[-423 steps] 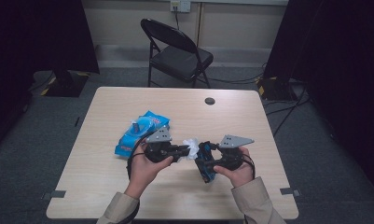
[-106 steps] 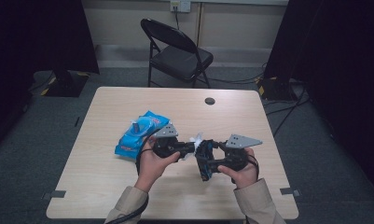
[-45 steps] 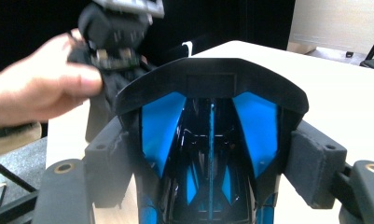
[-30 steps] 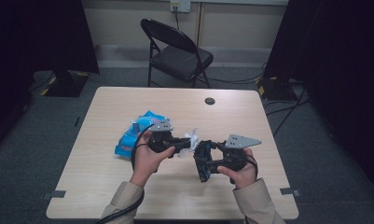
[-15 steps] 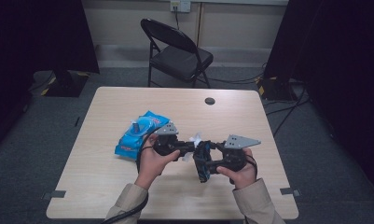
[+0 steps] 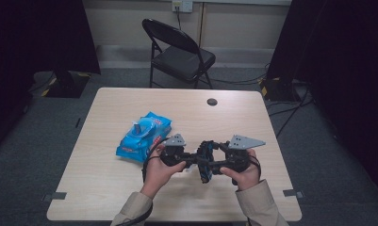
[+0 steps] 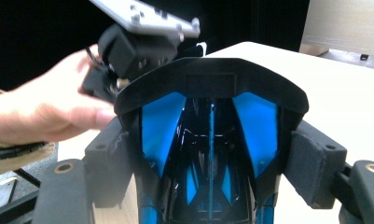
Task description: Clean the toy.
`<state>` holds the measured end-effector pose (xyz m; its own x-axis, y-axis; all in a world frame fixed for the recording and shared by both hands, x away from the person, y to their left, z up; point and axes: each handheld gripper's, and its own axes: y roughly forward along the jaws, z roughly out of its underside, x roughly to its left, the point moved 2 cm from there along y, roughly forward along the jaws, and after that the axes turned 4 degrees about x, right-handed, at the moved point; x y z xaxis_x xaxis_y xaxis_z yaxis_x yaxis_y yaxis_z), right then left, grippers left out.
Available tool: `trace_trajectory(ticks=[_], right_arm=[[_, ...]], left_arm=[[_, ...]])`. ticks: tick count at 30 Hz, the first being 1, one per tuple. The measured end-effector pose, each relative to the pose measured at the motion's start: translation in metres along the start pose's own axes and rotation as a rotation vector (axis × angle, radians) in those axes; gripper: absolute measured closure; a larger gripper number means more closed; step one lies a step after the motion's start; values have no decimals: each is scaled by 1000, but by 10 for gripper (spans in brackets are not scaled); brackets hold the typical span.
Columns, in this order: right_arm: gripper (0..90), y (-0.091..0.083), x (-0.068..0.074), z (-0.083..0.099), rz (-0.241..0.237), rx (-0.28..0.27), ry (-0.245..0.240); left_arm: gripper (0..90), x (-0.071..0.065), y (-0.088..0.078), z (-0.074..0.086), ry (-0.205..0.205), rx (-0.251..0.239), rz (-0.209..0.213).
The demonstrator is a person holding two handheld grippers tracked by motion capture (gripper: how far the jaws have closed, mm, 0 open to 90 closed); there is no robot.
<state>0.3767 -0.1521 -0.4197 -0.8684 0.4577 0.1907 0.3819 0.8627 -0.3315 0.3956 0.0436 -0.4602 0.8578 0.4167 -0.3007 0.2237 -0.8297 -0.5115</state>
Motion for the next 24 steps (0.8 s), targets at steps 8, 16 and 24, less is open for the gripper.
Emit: trace_trajectory(ticks=[8, 16, 24], right_arm=[[256, 0, 0, 0, 0, 1, -1], [256, -1, 0, -1, 1, -2, -3], [256, -3, -1, -2, 2, -11, 0]], left_arm=[[825, -3, 9, 10, 2, 32, 9], [825, -4, 15, 16, 3, 53, 14], [825, -5, 22, 22, -1, 73, 21]])
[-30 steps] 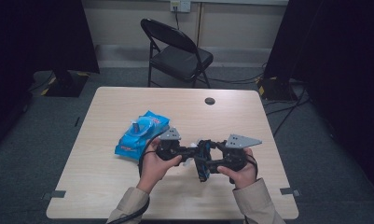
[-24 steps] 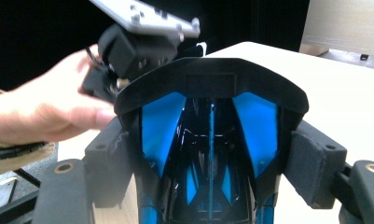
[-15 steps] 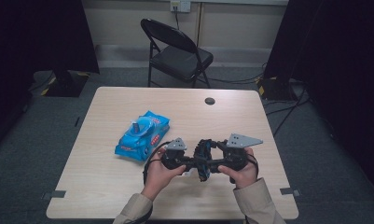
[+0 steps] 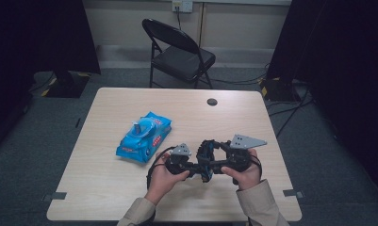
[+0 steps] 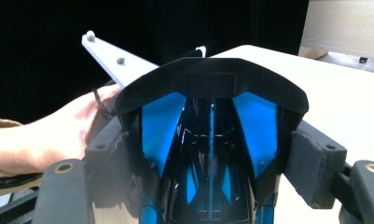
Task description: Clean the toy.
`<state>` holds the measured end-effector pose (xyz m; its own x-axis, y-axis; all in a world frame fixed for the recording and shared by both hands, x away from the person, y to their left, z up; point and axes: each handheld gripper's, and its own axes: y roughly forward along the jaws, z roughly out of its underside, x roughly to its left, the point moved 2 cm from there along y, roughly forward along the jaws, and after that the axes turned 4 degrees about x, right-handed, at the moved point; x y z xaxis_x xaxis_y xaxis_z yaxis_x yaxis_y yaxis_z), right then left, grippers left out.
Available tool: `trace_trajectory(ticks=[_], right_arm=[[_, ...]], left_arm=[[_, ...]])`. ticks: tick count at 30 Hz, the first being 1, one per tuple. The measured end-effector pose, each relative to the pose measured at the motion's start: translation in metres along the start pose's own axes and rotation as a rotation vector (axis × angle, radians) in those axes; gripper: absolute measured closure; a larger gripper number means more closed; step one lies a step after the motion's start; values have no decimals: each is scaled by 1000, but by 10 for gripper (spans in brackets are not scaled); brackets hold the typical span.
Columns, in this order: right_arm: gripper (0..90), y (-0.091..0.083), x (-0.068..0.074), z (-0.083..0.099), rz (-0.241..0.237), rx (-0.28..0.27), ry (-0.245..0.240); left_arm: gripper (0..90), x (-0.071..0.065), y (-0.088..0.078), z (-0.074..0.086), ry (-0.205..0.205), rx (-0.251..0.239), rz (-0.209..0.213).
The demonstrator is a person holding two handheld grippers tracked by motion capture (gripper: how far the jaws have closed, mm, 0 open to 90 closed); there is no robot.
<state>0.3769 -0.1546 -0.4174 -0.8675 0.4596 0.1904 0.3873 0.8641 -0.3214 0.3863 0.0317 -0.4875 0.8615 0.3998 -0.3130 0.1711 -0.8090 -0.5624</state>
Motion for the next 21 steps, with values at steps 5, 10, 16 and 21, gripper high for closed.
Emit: trace_trajectory(ticks=[5, 10, 16, 21], right_arm=[[256, -2, -1, -1, 7, -12, 1], [256, -5, -2, -2, 11, -22, 8], [256, -8, -4, -3, 15, -35, 9], [256, -9, -4, -4, 17, -38, 12]], left_arm=[[824, -3, 5, 2, 12, 22, 1], [825, -4, 9, 3, 17, 35, 6], [825, -5, 11, 4, 26, 41, 6], [825, -7, 12, 4, 32, 41, 12]])
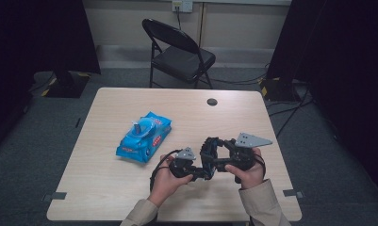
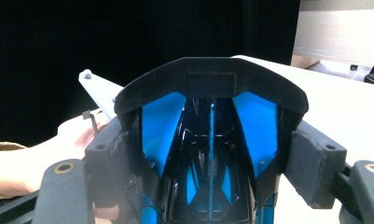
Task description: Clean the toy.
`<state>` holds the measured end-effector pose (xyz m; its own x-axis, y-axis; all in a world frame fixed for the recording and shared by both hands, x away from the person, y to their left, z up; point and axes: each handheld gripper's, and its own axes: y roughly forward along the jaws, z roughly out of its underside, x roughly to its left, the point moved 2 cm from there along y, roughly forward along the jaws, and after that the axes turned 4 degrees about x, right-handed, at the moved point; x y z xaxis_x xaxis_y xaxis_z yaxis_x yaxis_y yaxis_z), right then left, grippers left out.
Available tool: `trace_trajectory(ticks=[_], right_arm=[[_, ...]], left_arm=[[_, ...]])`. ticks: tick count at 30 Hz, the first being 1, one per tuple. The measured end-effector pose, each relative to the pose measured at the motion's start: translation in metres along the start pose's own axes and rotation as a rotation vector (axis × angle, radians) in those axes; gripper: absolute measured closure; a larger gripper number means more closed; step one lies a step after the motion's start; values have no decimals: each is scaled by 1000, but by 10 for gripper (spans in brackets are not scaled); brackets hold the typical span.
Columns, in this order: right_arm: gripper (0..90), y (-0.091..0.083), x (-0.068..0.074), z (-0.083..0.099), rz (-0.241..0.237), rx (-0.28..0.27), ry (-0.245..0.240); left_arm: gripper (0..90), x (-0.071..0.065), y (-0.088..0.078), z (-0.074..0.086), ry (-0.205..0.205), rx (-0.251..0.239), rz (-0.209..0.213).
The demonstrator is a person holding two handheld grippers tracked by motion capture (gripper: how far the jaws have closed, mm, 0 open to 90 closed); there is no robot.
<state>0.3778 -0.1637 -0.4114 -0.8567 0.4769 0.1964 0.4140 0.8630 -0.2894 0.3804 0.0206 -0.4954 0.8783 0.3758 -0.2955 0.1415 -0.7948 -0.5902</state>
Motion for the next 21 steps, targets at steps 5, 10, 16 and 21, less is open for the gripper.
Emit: trace_trajectory(ticks=[5, 10, 16, 21], right_arm=[[256, 0, -1, 0, 4, -3, 2], [256, -3, -2, -1, 10, -13, 3], [256, -7, -6, 0, 21, -19, 11], [256, -9, -10, 4, 34, -13, 19]], left_arm=[[825, -2, 2, 3, 5, 12, 6], [825, -3, 4, 7, 9, 28, 12], [825, 1, -7, 8, 3, 10, -3], [824, 10, -35, -3, -7, -43, -40]])
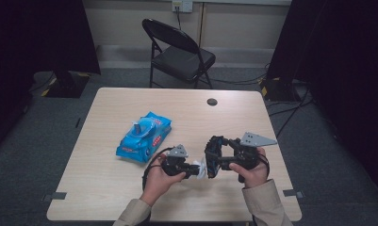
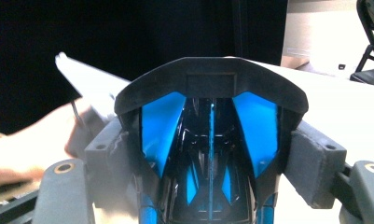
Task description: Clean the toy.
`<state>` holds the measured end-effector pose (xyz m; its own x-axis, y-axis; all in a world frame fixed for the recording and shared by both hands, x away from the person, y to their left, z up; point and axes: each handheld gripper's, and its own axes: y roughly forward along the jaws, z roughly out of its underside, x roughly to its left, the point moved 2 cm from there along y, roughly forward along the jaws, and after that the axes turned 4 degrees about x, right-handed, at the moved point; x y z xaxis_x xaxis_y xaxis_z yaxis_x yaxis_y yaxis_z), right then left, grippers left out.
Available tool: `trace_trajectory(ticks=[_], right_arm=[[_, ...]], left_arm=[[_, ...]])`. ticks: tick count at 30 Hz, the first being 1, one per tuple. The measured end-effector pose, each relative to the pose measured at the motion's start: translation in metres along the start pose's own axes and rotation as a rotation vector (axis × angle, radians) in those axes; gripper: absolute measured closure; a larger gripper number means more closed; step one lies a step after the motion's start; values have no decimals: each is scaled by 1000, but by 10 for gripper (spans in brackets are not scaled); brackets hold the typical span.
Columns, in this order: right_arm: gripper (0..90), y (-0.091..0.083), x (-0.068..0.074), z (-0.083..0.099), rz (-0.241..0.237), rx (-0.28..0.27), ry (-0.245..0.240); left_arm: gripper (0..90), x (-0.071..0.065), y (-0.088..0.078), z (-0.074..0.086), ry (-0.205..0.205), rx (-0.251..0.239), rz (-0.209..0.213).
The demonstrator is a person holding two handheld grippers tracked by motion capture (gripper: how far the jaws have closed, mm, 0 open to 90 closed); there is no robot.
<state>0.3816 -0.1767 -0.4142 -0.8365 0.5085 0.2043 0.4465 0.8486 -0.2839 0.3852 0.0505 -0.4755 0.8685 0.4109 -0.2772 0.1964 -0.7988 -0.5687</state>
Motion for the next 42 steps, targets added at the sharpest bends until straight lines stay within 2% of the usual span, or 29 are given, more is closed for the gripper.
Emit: trace_trajectory(ticks=[5, 8, 14, 20, 22, 30, 33, 37, 42], right_arm=[[256, 4, -1, 4, 1, 22, -2], [256, 9, 0, 8, -2, 40, 0], [256, 15, 2, 11, -10, 50, 0], [256, 14, 1, 12, -1, 43, 8], [256, 12, -1, 12, 5, 37, 15], [256, 6, -8, 14, 35, 40, 25], [256, 3, -12, 16, 56, 52, 24], [256, -4, -20, 19, 80, 50, 50], [256, -14, -27, 21, 106, 50, 64]], left_arm=[[825, 6, -23, -18, -11, -86, -20], [825, 5, -28, -25, -6, -112, -15], [824, -4, -15, -23, 20, -72, 9], [824, -4, -3, -11, 33, -8, 0], [823, -3, -4, -9, 30, -4, -4], [823, 6, -19, -1, 14, -6, -30], [823, 12, -28, 4, 16, 5, -55], [822, 19, -40, 11, 12, 9, -85], [822, 27, -54, 22, -9, 11, -120]])
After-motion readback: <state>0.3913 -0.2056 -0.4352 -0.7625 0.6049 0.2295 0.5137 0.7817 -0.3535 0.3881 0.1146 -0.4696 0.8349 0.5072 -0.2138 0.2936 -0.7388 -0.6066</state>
